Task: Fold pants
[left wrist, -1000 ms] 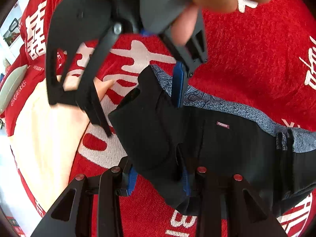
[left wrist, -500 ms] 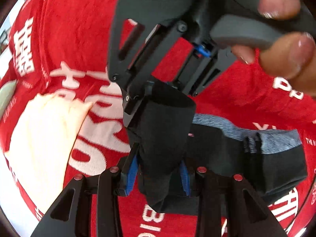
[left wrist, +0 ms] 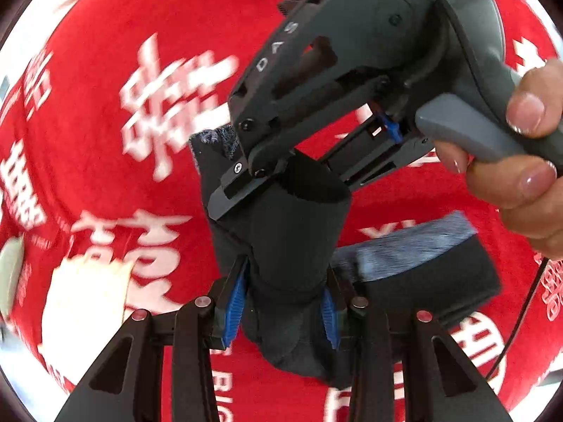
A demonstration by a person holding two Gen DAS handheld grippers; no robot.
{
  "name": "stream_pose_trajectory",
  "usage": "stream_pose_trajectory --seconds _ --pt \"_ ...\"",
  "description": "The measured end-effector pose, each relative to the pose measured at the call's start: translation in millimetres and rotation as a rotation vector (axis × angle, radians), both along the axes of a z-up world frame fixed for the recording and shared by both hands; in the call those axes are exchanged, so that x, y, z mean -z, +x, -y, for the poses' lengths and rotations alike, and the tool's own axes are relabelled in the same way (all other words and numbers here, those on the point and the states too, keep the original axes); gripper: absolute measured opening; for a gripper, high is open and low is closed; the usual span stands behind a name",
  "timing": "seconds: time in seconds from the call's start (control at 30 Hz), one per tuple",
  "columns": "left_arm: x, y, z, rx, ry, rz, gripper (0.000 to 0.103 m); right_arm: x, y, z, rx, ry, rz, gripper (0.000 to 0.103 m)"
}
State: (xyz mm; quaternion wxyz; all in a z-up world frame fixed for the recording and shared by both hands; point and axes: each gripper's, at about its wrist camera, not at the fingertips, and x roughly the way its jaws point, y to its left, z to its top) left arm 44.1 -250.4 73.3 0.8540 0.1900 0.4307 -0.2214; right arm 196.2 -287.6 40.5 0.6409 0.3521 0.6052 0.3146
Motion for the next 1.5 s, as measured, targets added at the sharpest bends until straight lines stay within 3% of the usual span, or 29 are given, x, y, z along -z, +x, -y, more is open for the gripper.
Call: stream_pose_trajectory --seconds 0.2,0.37,0.5,0.67,0.77,0.8,0.83,0.93,1.0,1.07,1.1,1.13,1.2,1.33,1.37,1.43,1.5 --pt "-7.9 -53.6 81.4 0.196 0.043 0.03 0.038 2.4 -83.9 102.6 0.224 0.134 0.041 0.019" --pt "9.1 -97.8 139.9 0.355 0.12 0.037 0.038 36.6 -147.5 167.3 0.385 0.225 0.05 0.021" --pt "44.8 -129.7 185.0 0.458 0.227 0.009 0.038 83.7 -197.1 225.1 0.491 0.25 -0.009 0.021" --pt "95.2 -156.9 216.5 0.529 0.347 -0.037 0.04 142.5 -232.7 248.2 0.548 0.256 -0.096 0.021" --pt "115.2 -169.9 224.2 0.538 0.398 -0.051 0.044 158.3 -244.0 251.7 0.578 0.246 -0.128 0.022" --pt "114.8 -171.4 222.9 0.539 0.394 -0.075 0.045 163.7 -238.3 253.4 0.585 0.231 -0.134 0.025" --pt "112.6 -172.2 221.2 0.537 0.393 -0.083 0.045 162.3 -238.6 261.9 0.591 0.208 -0.145 0.036" --pt "94.9 -170.1 208.2 0.535 0.356 -0.133 0.045 144.2 -246.1 275.4 0.62 0.141 -0.15 0.054" --pt "79.3 -163.3 195.5 0.524 0.3 -0.198 0.046 126.9 -248.6 285.2 0.642 0.067 -0.14 0.063" --pt "63.8 -157.0 182.8 0.489 0.242 -0.252 0.061 106.7 -249.8 294.0 0.667 -0.018 -0.129 0.063" --pt "54.7 -150.1 173.0 0.45 0.208 -0.267 0.077 92.5 -248.3 296.8 0.674 -0.085 -0.108 0.063" --pt "43.6 -138.6 160.8 0.389 0.161 -0.28 0.08 82.1 -244.7 296.4 0.669 -0.127 -0.083 0.063" --pt "33.1 -112.0 140.3 0.274 0.096 -0.316 0.08 62.2 -230.5 287.9 0.629 -0.204 -0.034 0.063" --pt "48.2 -45.2 95.8 0.02 0.039 -0.389 0.08 67.3 -191.3 257.8 0.524 -0.351 -0.043 0.06" --pt "57.3 -30.1 87.5 -0.026 0.04 -0.396 0.08 73.4 -183.0 251.6 0.501 -0.359 -0.054 0.057" --pt "77.0 -2.9 78.1 -0.104 0.037 -0.428 0.08 82.8 -172.4 240.0 0.455 -0.383 -0.093 0.01" --pt "91.0 12.7 70.9 -0.148 0.019 -0.467 0.08 85.5 -179.6 233.6 0.428 -0.463 -0.09 0.01"
